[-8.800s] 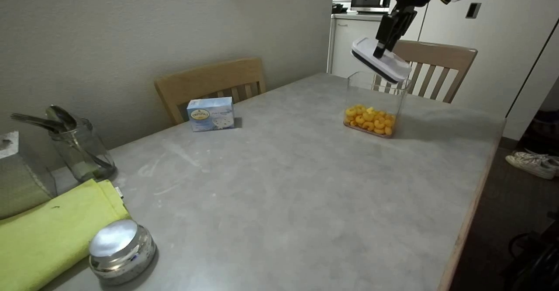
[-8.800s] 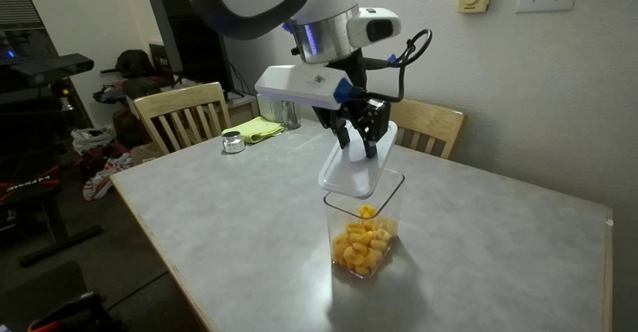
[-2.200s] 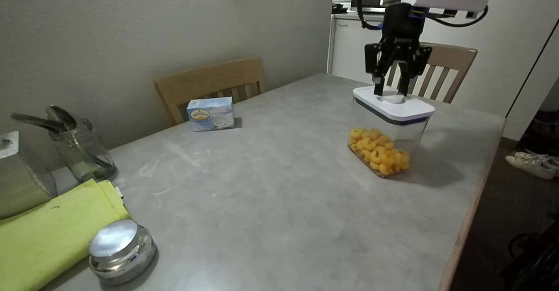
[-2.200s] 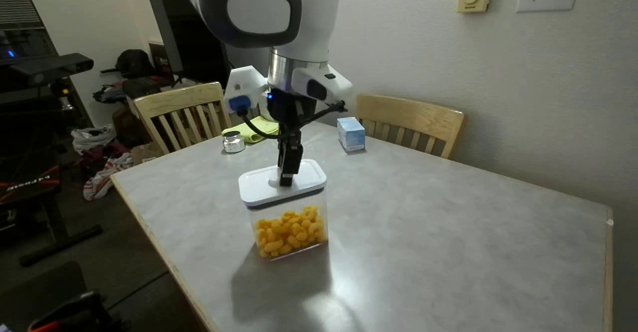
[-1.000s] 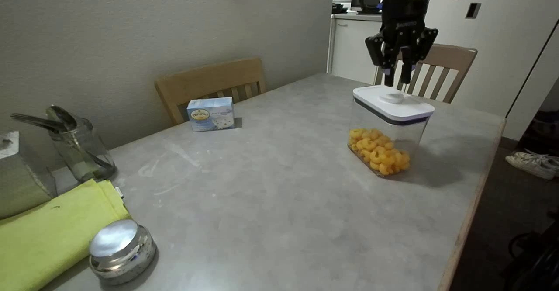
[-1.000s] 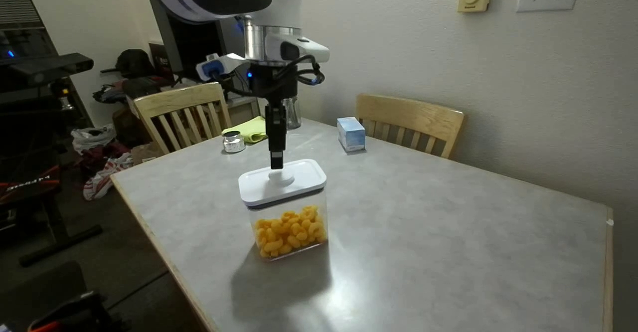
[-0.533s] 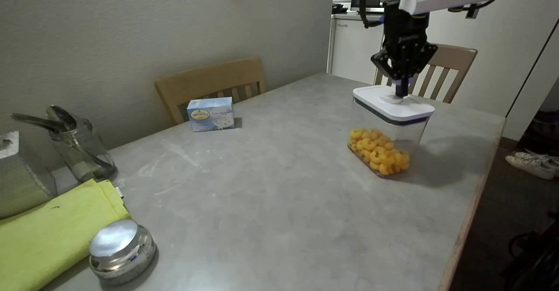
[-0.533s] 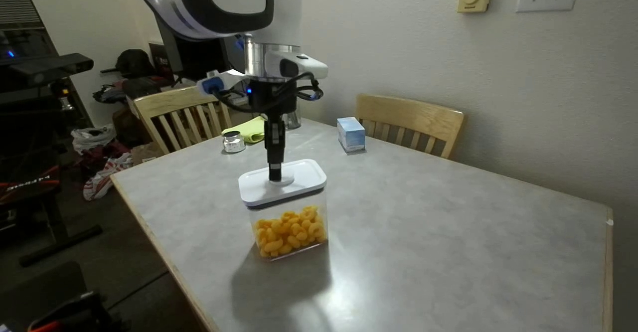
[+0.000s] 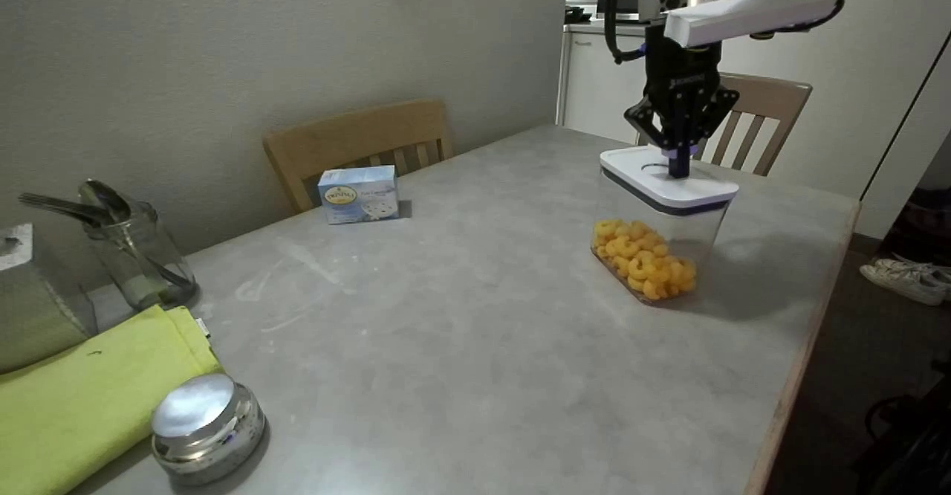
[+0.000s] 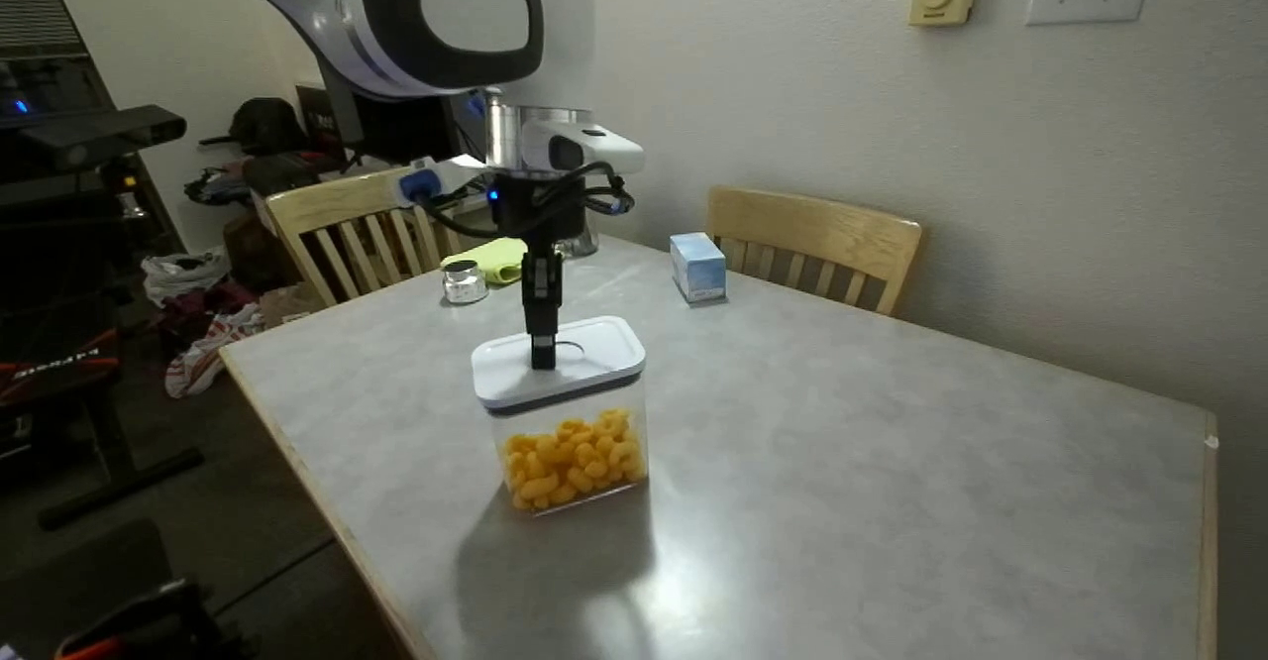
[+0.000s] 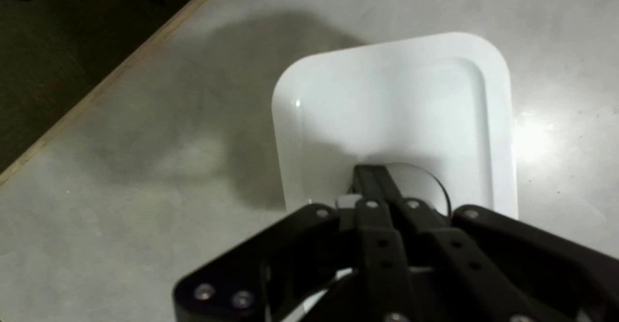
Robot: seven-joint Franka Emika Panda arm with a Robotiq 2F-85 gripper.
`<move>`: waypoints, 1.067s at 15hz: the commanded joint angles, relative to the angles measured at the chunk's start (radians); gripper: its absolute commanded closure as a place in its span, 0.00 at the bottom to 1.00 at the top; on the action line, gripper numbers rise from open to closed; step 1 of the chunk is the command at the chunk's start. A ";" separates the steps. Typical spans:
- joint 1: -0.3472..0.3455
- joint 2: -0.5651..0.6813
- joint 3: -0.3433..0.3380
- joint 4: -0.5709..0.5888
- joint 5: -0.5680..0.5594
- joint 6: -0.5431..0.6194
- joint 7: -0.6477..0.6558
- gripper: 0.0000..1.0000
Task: Place the white lid on top of the food container
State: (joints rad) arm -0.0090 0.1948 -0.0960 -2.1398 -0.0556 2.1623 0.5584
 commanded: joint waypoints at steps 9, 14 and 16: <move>0.089 -0.078 0.029 0.112 -0.408 -0.308 0.212 1.00; 0.070 -0.123 0.063 0.115 -0.330 -0.146 0.101 0.61; 0.069 -0.128 0.072 0.101 -0.260 -0.039 0.066 0.47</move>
State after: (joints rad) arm 0.0819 0.0819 -0.0465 -2.0142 -0.3973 2.0011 0.6907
